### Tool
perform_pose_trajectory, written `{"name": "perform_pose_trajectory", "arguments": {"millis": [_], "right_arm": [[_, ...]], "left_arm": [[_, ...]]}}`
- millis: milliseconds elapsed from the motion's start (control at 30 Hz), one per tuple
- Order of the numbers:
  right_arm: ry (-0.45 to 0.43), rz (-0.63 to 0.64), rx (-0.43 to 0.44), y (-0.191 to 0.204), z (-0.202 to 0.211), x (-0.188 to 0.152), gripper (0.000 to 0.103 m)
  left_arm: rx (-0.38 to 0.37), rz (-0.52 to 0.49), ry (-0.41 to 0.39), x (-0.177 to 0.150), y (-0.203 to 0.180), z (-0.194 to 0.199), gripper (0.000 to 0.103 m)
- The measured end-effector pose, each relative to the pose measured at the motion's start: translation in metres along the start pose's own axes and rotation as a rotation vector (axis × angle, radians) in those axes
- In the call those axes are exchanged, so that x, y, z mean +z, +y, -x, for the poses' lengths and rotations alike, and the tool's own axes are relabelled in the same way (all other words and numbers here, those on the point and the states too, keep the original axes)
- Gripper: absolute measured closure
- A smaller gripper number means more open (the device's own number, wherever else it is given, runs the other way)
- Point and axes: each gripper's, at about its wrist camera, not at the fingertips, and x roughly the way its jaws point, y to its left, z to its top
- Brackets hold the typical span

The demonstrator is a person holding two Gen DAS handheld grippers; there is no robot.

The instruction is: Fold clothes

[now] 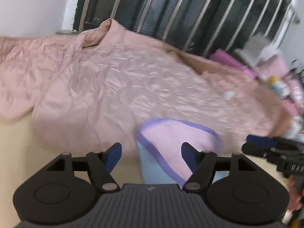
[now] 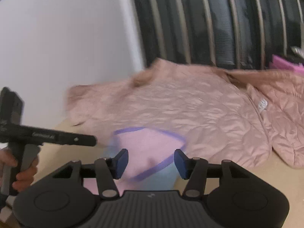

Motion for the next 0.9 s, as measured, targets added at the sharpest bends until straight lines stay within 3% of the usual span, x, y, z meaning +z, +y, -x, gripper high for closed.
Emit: {"name": "perform_pose_trajectory", "arguments": {"millis": [67, 133, 200, 300, 367, 500, 700, 800, 900], "right_arm": [[0.050, -0.009, -0.044, -0.014, -0.030, 0.018, 0.055], [0.105, -0.029, -0.040, -0.026, -0.056, 0.027, 0.055], [0.154, -0.053, -0.042, -0.036, -0.076, 0.029, 0.058], [0.196, -0.063, -0.069, -0.045, -0.089, 0.023, 0.079], [0.191, -0.086, -0.050, -0.049, -0.089, 0.019, 0.102], [0.111, -0.088, -0.020, -0.042, -0.067, 0.015, 0.101], [-0.087, -0.055, 0.117, -0.020, 0.039, -0.018, 0.101], [-0.090, -0.021, 0.171, -0.006, 0.082, -0.058, 0.101], [-0.045, -0.005, 0.182, 0.003, 0.102, -0.094, 0.101]], "left_arm": [[0.040, -0.001, 0.014, 0.009, 0.001, -0.018, 0.034], [0.067, 0.027, 0.044, 0.013, 0.005, -0.032, 0.044], [0.077, 0.053, 0.057, 0.012, 0.010, -0.038, 0.077], [0.073, 0.073, 0.045, 0.008, 0.015, -0.039, 0.101], [0.028, 0.074, 0.026, 0.006, 0.015, -0.031, 0.101], [-0.013, 0.053, -0.024, -0.001, 0.003, -0.002, 0.101], [-0.046, 0.053, -0.135, -0.065, -0.021, 0.084, 0.101], [-0.057, 0.050, -0.181, -0.097, -0.033, 0.124, 0.101], [0.007, 0.012, -0.107, -0.139, -0.042, 0.126, 0.101]]}}
